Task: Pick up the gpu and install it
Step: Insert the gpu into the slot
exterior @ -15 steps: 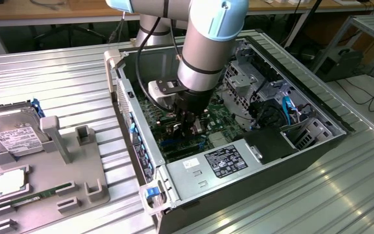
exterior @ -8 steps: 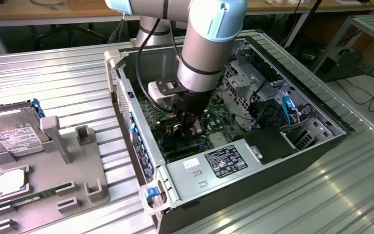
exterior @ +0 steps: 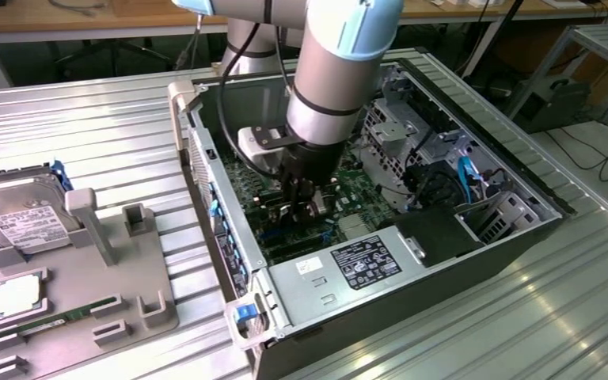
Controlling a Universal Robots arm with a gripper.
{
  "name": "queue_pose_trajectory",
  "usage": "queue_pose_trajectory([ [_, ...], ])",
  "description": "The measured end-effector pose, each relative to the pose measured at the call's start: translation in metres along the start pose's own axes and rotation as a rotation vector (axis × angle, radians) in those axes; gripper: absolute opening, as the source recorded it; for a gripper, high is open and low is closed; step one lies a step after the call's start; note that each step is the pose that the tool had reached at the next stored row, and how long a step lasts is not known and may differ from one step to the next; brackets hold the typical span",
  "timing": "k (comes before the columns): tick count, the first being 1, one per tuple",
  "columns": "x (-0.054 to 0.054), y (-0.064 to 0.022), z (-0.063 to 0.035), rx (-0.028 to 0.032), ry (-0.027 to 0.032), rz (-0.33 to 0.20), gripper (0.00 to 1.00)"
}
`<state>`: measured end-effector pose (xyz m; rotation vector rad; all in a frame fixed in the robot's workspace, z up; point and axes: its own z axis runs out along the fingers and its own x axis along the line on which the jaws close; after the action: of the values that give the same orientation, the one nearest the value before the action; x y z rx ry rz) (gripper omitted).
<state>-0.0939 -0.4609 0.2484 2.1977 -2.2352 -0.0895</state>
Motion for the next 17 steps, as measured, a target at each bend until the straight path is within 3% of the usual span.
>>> queue_pose_trajectory([
  [2, -0.001, 0.0005, -0.0121, 0.0002, -0.0002, 0.0, 0.36],
  [3, -0.002, 0.0011, -0.025, 0.0003, 0.0, 0.0, 0.36],
  [10, -0.005, 0.0026, -0.0578, 0.0016, 0.0001, 0.0, 0.36],
  [14, -0.005, 0.0027, -0.0609, 0.0022, 0.0003, 0.0, 0.36],
  [17, -0.005, 0.0028, -0.0609, 0.0022, 0.0004, 0.0, 0.27],
])
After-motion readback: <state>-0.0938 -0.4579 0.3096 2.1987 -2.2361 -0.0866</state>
